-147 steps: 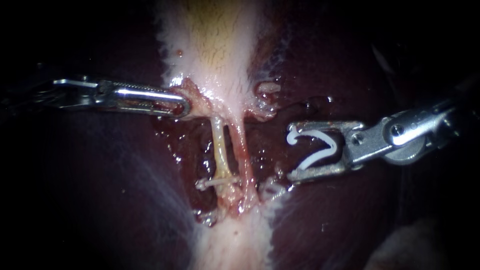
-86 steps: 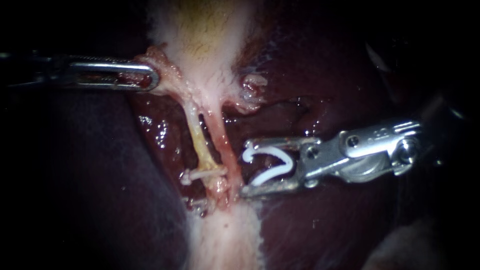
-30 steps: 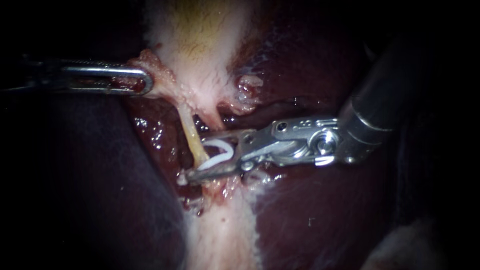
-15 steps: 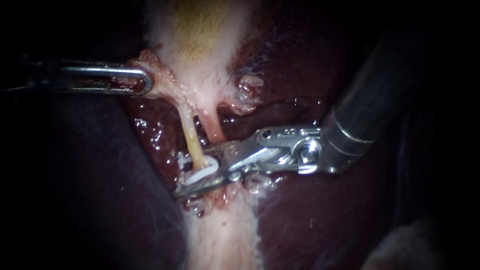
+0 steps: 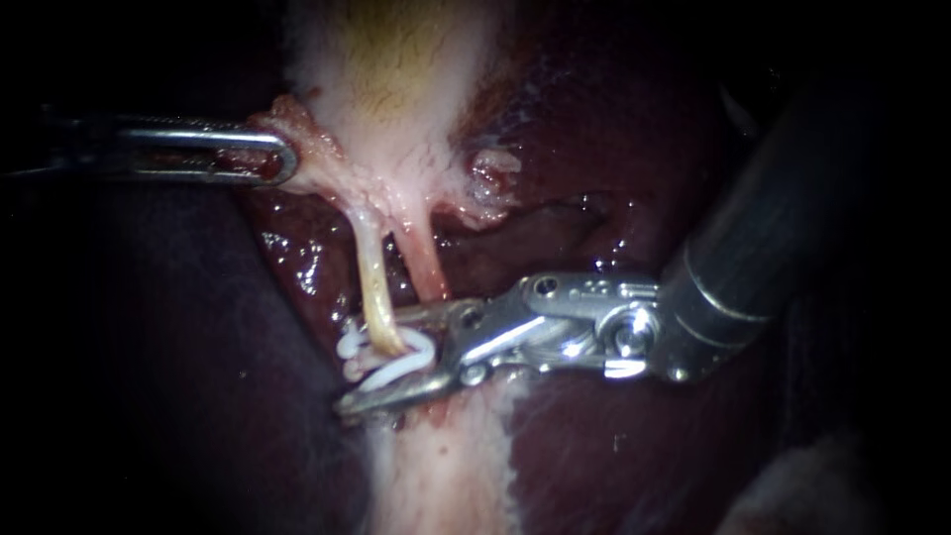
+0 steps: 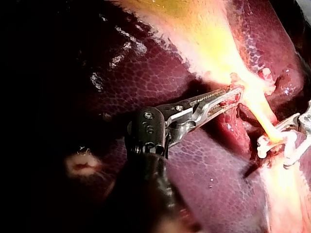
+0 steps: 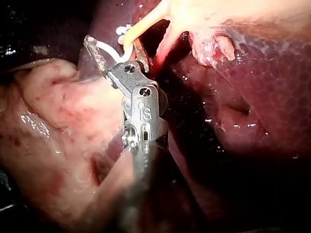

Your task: Clipping second clip left tube

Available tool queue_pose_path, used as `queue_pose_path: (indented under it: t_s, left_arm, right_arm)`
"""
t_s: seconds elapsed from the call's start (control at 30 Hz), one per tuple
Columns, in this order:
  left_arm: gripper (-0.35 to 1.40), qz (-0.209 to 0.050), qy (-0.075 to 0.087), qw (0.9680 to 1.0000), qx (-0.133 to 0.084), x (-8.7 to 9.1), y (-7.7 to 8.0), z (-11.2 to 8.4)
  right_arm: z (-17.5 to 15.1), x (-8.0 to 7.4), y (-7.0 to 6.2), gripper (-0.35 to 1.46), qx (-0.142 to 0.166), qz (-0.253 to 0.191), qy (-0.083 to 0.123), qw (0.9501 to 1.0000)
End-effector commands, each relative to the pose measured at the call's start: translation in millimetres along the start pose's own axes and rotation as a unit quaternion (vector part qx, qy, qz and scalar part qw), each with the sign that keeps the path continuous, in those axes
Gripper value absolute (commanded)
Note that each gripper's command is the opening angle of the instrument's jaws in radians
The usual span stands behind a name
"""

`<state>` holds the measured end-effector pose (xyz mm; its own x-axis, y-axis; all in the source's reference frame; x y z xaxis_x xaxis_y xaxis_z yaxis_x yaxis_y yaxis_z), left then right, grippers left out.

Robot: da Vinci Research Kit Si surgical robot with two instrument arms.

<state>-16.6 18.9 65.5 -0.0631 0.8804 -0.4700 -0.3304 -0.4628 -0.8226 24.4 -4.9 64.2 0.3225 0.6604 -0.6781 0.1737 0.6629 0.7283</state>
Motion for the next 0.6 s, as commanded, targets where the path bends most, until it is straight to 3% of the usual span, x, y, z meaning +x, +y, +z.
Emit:
queue_pose_path:
  t_s: [0.03,0.23,0.6]
  left_arm:
    - [-0.35,0.000,0.000,1.0000,0.000,0.0,0.0,0.0]
    - [-0.35,0.000,0.000,1.0000,0.000,0.0,-0.2,0.0]
    - [-0.35,0.000,0.000,1.0000,0.000,0.0,-0.3,0.0]
  right_arm:
    - [0.3,0.1,-0.5,0.50,0.006,-0.001,0.000,1.0000]
    - [1.3,0.5,-1.9,0.49,0.025,-0.004,-0.005,0.9997]
    - [1.7,-1.6,-1.2,0.48,0.024,-0.010,-0.021,0.9995]
